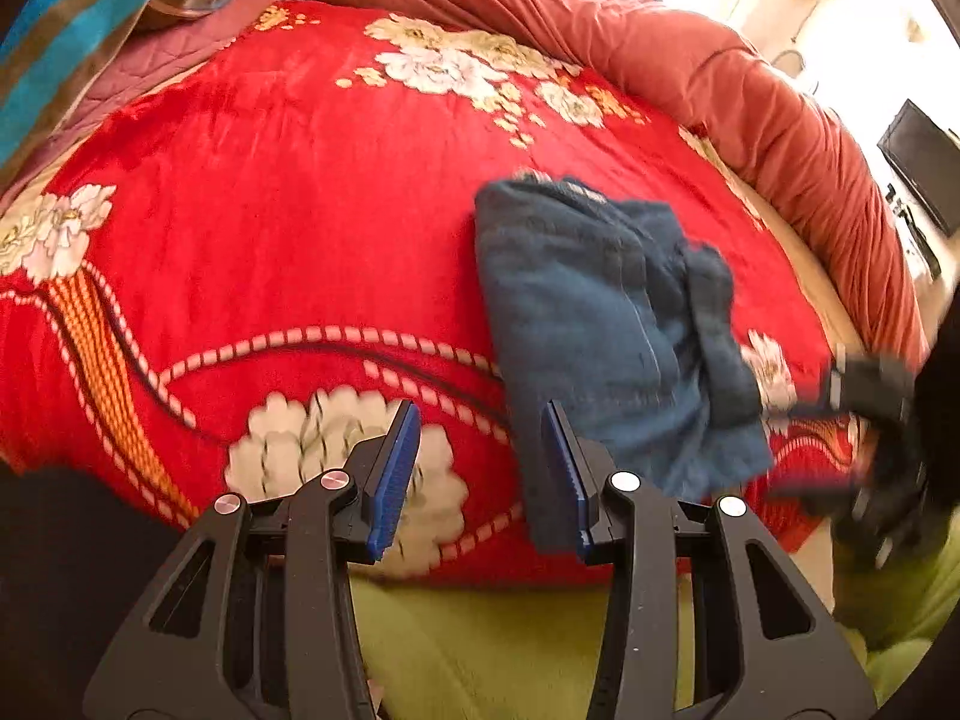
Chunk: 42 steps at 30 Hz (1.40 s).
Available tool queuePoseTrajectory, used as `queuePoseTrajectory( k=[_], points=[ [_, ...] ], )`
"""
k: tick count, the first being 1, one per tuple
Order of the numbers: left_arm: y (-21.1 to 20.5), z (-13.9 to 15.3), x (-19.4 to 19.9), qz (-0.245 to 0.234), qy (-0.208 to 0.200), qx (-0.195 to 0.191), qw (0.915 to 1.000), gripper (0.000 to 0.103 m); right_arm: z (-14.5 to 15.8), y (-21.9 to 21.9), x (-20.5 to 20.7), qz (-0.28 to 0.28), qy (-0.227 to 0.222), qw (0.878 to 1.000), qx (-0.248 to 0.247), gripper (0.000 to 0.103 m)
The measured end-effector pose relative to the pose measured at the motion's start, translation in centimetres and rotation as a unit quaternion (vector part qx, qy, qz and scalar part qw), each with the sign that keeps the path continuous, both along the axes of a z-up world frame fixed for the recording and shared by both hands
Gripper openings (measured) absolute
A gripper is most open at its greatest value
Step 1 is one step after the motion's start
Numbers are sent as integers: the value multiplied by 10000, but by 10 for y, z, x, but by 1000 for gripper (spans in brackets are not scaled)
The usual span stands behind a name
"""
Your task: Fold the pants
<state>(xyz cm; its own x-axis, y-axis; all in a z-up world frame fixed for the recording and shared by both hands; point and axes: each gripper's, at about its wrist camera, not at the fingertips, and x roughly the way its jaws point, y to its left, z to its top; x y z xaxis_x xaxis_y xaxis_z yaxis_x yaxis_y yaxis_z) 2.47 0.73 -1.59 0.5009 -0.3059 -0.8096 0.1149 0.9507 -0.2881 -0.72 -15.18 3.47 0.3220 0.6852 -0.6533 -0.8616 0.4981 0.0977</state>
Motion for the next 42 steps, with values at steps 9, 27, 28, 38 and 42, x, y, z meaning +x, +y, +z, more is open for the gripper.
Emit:
queuePoseTrajectory(
  k=[9, 27, 28, 38, 42],
  points=[
    [-31, -19, -5, -513, 336, 455, 9971, 33, -28, 43, 48, -388, 176, 9941, -998, 43],
    [-47, -12, -19, -993, 201, 710, 9923, 33, -38, 13, 77, -1375, 791, 9861, -486, 44],
    [-47, -12, -19, -981, 203, 698, 9925, 33, -35, 10, 76, -1414, 773, 9859, -453, 47],
    [-47, -8, -21, -943, 148, 759, 9925, 35, -17, -10, 64, -1685, 603, 9836, -211, 69],
    [-47, -6, -24, -933, 83, 810, 9923, 39, -11, -13, 60, -1771, 490, 9828, -201, 71]
  ],
)
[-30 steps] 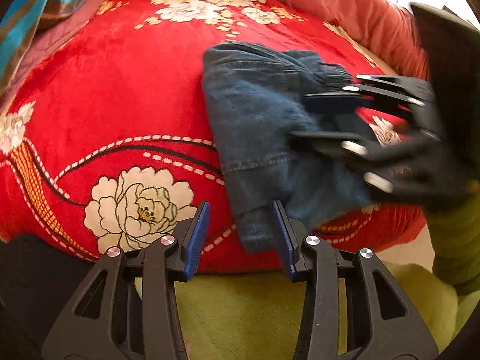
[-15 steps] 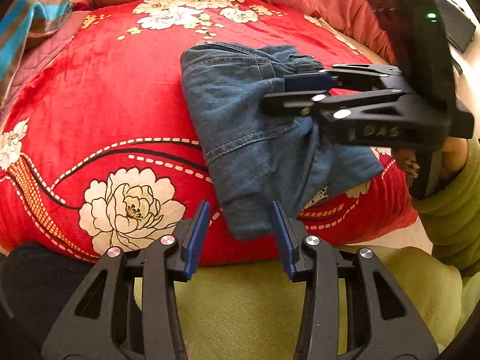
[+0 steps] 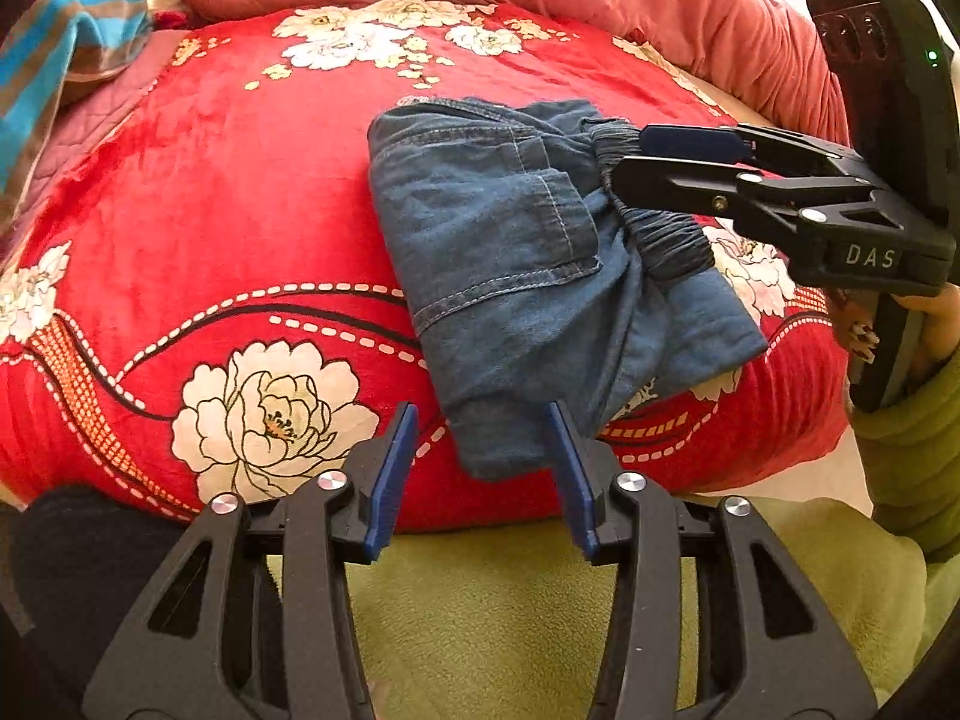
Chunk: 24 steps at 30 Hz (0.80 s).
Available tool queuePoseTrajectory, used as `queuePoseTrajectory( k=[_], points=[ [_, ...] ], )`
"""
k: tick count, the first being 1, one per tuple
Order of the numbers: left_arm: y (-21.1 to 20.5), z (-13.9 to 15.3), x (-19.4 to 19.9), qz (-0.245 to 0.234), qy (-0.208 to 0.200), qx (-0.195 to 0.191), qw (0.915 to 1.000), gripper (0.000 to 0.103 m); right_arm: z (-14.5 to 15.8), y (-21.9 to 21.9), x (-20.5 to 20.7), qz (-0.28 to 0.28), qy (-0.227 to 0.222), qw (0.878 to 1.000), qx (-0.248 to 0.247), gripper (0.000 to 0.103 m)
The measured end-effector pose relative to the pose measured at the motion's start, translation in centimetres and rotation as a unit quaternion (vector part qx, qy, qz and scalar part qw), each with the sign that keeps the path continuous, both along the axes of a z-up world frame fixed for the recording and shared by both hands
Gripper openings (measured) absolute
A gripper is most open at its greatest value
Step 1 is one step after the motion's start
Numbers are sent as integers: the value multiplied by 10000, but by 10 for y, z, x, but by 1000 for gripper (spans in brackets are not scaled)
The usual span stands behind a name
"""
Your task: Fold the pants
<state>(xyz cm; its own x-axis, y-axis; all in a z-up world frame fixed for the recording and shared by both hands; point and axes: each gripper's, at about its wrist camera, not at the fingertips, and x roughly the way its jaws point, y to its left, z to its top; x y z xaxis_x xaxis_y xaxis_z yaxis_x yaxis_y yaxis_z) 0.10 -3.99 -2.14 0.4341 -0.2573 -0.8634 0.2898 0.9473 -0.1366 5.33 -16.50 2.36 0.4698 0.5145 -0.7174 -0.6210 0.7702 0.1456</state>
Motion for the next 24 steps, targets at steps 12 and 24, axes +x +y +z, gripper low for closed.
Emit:
queuePoseTrajectory(
  k=[12, 24],
  points=[
    [-4, 9, -7, -72, -203, 33, 9998, 49, 19, -15, -8, -233, -249, 9994, 78, 72],
    [12, 32, -13, 254, -520, -290, 9979, 70, 37, -38, -13, -565, -516, 9968, 239, 92]
  ],
)
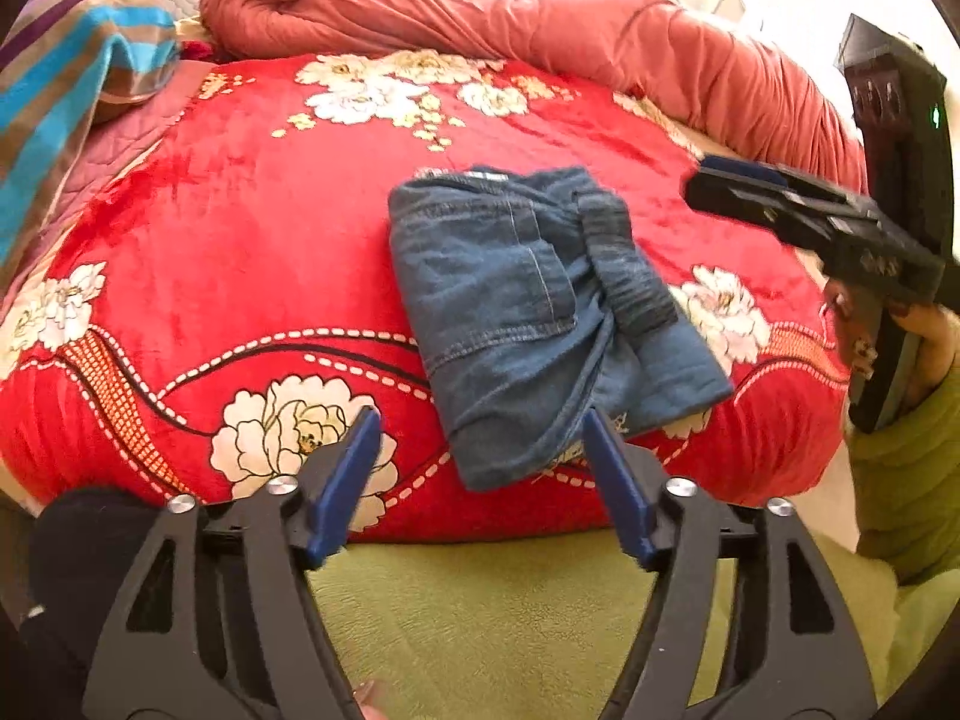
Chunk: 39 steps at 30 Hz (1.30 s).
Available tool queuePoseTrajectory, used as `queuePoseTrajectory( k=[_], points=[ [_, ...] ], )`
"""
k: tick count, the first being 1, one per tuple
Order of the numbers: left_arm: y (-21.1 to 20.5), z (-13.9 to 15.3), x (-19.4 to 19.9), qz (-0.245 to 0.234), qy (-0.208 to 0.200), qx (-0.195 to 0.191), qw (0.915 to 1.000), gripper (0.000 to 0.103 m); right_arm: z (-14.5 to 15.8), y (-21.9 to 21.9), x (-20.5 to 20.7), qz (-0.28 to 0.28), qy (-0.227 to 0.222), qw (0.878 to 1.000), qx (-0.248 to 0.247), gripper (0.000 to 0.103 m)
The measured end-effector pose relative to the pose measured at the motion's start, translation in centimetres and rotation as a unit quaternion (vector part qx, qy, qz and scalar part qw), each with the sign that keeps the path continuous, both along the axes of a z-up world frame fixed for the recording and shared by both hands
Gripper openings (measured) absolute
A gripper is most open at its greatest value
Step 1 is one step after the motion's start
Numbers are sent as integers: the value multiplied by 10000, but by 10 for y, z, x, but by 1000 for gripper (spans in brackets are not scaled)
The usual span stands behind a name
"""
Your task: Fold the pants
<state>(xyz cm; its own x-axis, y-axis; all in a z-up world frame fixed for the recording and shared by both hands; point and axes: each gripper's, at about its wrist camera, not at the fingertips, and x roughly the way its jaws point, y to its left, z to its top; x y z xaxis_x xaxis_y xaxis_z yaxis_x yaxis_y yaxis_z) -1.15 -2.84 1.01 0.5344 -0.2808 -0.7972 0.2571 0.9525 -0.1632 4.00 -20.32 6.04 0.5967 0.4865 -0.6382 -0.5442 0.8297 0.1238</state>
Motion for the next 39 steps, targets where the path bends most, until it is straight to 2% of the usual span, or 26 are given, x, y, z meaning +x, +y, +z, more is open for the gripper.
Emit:
queuePoseTrajectory(
  k=[4, 10, 13, 27, 39],
  points=[
    [2, 10, -3, 92, -140, -93, 9998, 74, 6, -5, -3, -59, -78, 9999, 33, 92],
    [4, 26, -4, 285, -335, -191, 9989, 89, 16, -12, -8, -148, -229, 9996, 87, 92],
    [4, 32, -4, 383, -419, -209, 9982, 93, 22, -16, -11, -180, -310, 9993, 131, 92],
    [-3, 46, 1, 610, -603, -174, 9962, 93, 31, -37, -17, -455, -467, 9977, 167, 92],
    [-3, 28, 30, 822, -355, -153, 9959, 93, 2, -55, 2, -821, -5, 9966, 71, 92]
  ],
)
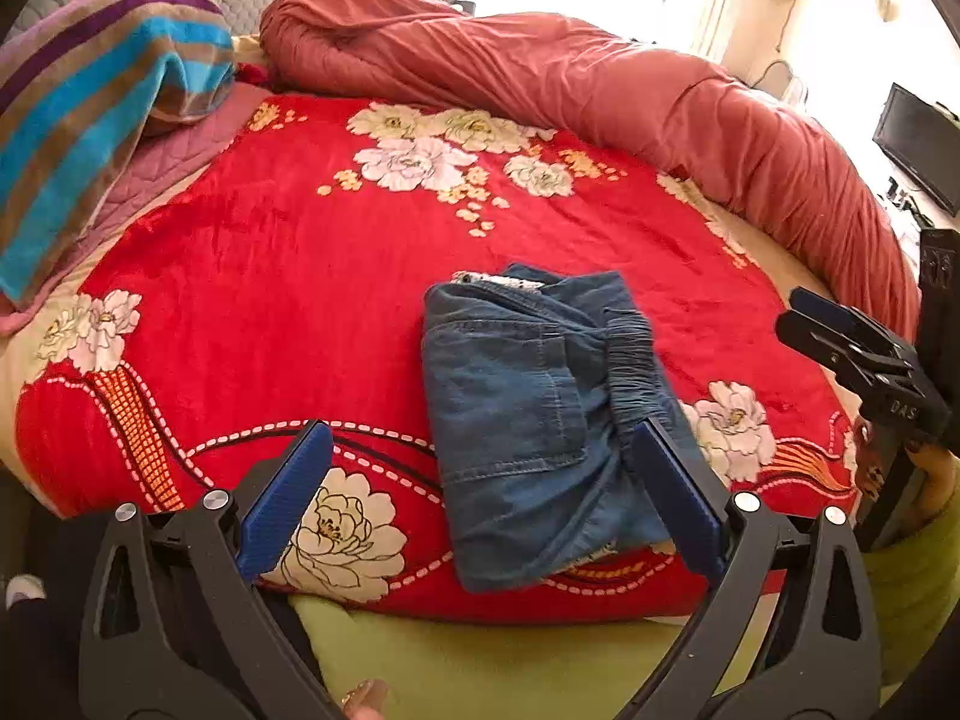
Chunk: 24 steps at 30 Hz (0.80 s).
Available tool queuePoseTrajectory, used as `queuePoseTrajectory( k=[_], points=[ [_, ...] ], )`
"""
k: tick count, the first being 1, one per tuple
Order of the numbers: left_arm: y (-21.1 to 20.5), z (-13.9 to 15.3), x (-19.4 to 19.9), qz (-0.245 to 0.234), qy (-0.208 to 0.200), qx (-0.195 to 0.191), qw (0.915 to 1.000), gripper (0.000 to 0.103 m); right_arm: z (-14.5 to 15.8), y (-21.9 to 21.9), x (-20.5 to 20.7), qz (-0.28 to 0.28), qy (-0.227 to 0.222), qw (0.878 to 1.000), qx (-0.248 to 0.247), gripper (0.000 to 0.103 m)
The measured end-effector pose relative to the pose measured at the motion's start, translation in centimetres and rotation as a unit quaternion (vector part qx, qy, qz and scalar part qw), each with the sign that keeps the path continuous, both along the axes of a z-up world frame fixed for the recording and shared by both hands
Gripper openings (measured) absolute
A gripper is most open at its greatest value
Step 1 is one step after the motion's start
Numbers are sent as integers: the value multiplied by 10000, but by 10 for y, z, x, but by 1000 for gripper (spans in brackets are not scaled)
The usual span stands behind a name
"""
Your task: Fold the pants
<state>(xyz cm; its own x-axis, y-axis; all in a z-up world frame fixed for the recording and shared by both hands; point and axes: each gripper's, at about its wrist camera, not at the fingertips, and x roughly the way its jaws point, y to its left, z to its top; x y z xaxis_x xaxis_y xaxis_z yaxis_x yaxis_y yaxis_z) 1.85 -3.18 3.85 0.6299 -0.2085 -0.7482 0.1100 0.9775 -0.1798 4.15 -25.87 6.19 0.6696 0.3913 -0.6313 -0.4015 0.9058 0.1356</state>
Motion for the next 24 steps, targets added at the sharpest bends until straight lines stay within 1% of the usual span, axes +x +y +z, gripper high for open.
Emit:
queuePoseTrajectory(
  k=[8, 11, 16, 18, 20, 21, 23, 24],
  points=[
    [1, -21, 22, 57, 287, 80, 9995, 93, -27, -1, 15, -86, 407, 9991, -22, 92],
    [1, -30, 31, 69, 401, 102, 9991, 93, -42, 2, 22, -93, 649, 9978, -28, 92],
    [0, -47, 45, 49, 632, 44, 9980, 93, -59, 6, 28, -58, 895, 9960, -4, 92],
    [0, -54, 50, 20, 715, 7, 9974, 93, -65, 7, 32, -13, 995, 9950, 38, 89],
    [-1, -60, 54, -12, 774, -13, 9970, 93, -71, 10, 35, 23, 1105, 9938, 83, 81],
    [-1, -62, 55, -24, 796, -29, 9968, 93, -73, 11, 36, 56, 1146, 9933, 101, 80],
    [-3, -67, 59, -79, 827, -84, 9965, 93, -80, 15, 39, 139, 1263, 9918, 120, 70],
    [-4, -69, 61, -103, 842, -96, 9963, 93, -83, 17, 41, 175, 1302, 9912, 129, 68]
  ],
)
